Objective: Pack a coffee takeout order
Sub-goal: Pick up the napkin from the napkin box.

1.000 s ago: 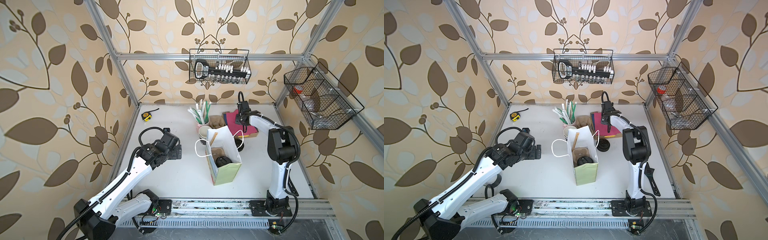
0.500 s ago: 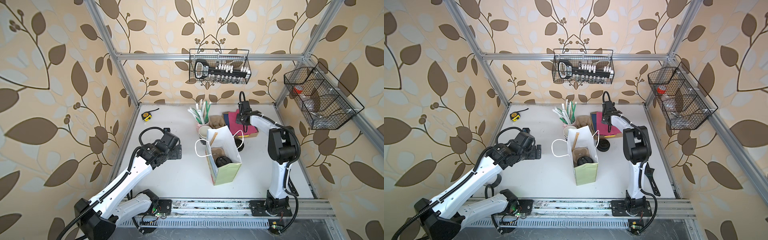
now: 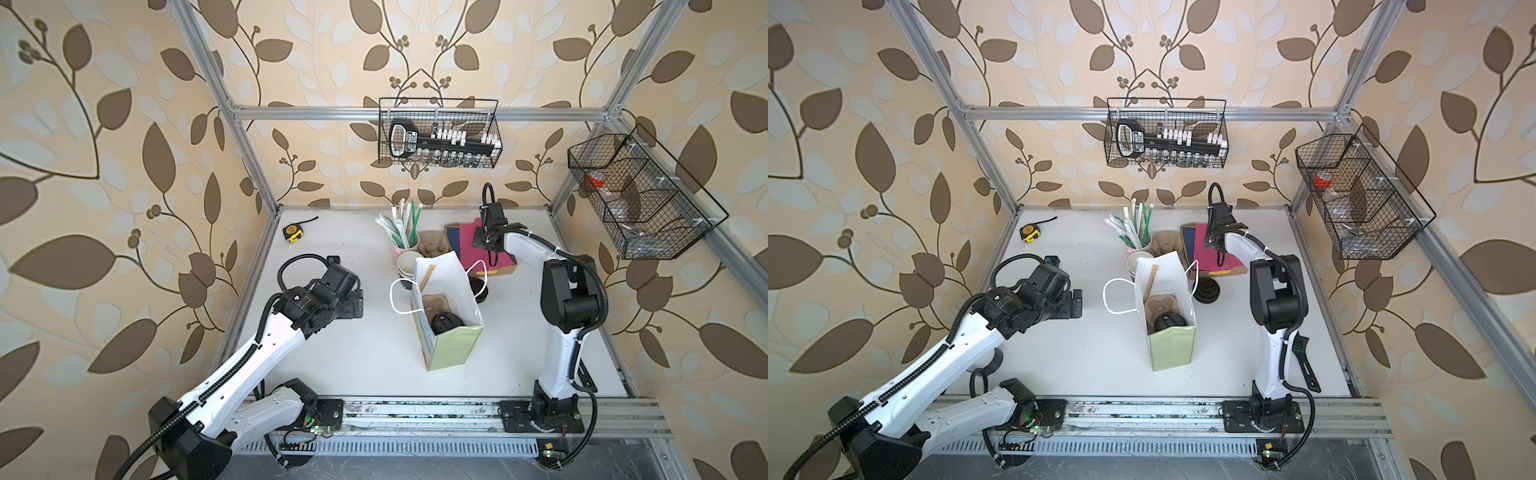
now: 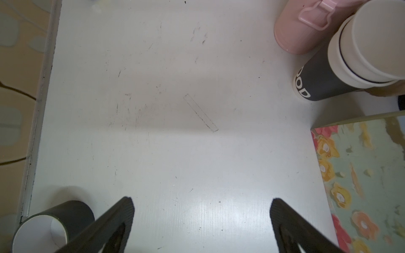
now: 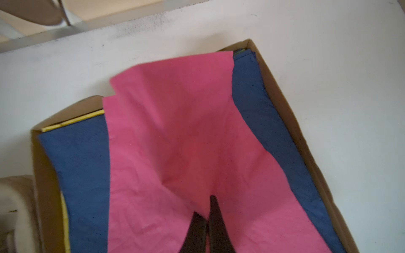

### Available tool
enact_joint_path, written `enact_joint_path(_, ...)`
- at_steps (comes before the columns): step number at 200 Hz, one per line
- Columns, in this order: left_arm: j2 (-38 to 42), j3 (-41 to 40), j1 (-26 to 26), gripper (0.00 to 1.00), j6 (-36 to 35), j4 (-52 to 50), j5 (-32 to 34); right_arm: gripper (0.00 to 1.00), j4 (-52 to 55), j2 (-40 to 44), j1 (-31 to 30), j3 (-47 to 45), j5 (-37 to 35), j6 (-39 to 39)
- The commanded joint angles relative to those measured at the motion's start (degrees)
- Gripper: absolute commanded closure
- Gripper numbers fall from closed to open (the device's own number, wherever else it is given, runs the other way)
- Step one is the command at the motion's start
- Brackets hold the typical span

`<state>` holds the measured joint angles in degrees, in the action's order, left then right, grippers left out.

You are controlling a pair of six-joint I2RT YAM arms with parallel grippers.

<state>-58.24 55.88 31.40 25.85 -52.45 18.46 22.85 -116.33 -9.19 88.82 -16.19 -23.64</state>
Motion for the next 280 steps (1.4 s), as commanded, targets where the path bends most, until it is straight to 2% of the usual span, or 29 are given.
enact_joint_path(1,0.73,-0.29,-0.59,0.01,0.04,0.08,1.04,1.00,-0.58,3.39,0.25,-1.38,0.54,-1.01)
enact_joint_path(42,0.85,-0.31,-0.72,0.01,0.08,0.14,1.14,1.00,-3.57,9.50,0.29,-5.38,0.79,-1.91)
enact_joint_path(182,1.20,-0.37,-0.73,0.01,0.15,0.06,1.22,1.00,-9.38,27.68,0.28,-15.02,8.18,-4.19)
enact_joint_path(218,0.69,-0.24,-0.80,0.01,0.15,0.06,1.05,1.00,-12.83,32.94,0.19,-19.05,10.05,-6.79)
enact_joint_path(230,0.50,-0.15,-0.84,0.01,0.16,0.06,0.98,1.00,-12.78,34.40,-0.46,-19.64,7.83,-9.97)
enact_joint_path(241,0.24,-0.09,-0.88,0.01,0.10,0.08,1.12,1.00,-15.05,34.93,-0.97,-20.79,10.24,-10.83)
enact_joint_path(251,-0.10,0.02,-0.83,0.01,0.25,-0.30,1.15,1.00,-11.80,34.71,-2.65,-19.47,7.54,-11.32)
enact_joint_path(262,0.00,-0.07,-0.83,0.01,0.26,-0.22,1.05,1.00,-12.16,35.63,-4.82,-19.63,8.01,-9.68)
enact_joint_path(280,0.14,-0.11,-0.82,0.01,0.12,0.06,1.05,1.00,-12.77,40.01,-8.80,-20.16,0.74,-7.13)
